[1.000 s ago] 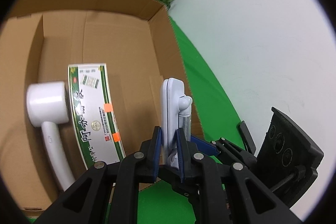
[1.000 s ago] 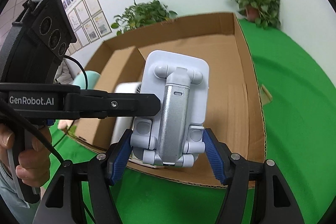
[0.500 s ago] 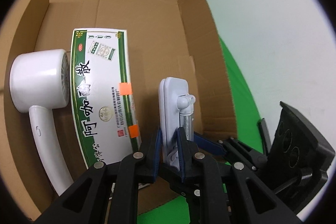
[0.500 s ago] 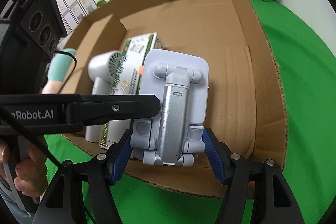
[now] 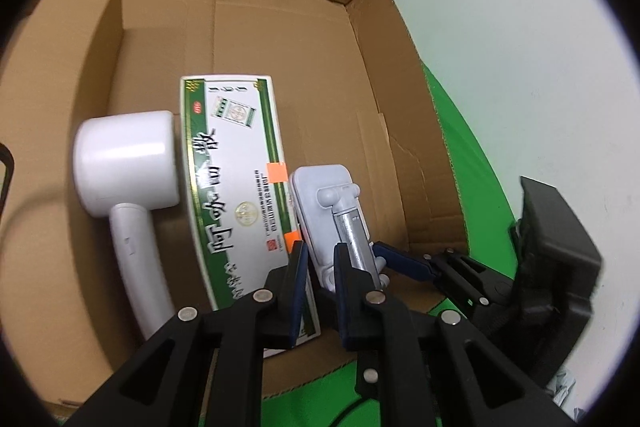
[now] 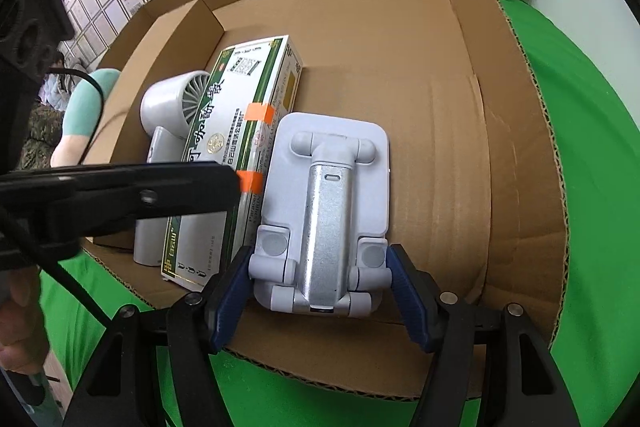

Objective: Organize objects
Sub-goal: 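Lower the phone stand beside the medicine box and open the right gripper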

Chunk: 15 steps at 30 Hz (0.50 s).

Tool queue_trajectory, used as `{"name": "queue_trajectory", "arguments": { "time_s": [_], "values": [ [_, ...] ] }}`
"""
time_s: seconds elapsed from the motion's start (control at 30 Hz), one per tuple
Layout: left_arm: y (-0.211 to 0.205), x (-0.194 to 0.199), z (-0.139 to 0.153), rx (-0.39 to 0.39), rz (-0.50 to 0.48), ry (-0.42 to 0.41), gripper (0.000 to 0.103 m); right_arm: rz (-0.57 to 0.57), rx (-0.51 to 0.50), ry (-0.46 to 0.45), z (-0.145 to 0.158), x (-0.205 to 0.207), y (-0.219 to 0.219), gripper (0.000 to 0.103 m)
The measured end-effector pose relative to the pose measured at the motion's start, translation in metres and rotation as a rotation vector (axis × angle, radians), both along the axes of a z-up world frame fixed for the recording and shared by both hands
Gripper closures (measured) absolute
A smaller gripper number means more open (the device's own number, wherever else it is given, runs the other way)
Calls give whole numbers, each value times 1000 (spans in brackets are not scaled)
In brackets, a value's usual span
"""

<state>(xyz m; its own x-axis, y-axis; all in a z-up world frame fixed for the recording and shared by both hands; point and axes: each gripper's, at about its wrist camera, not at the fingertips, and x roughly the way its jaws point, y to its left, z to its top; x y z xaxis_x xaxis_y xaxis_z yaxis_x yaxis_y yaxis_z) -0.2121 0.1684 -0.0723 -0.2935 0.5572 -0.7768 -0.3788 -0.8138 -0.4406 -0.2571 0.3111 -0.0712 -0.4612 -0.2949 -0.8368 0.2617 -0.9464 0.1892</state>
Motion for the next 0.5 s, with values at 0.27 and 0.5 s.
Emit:
{"name": "queue_trajectory", "arguments": {
  "time_s": [0.27,0.5],
  "values": [
    [-41,26,21,-67,117,164,92,-4,-26,11,6,7,1,34],
    [-99,60,31,-209,322,395,50,-83,-21,258,31,55,-8,8]
  ]
}}
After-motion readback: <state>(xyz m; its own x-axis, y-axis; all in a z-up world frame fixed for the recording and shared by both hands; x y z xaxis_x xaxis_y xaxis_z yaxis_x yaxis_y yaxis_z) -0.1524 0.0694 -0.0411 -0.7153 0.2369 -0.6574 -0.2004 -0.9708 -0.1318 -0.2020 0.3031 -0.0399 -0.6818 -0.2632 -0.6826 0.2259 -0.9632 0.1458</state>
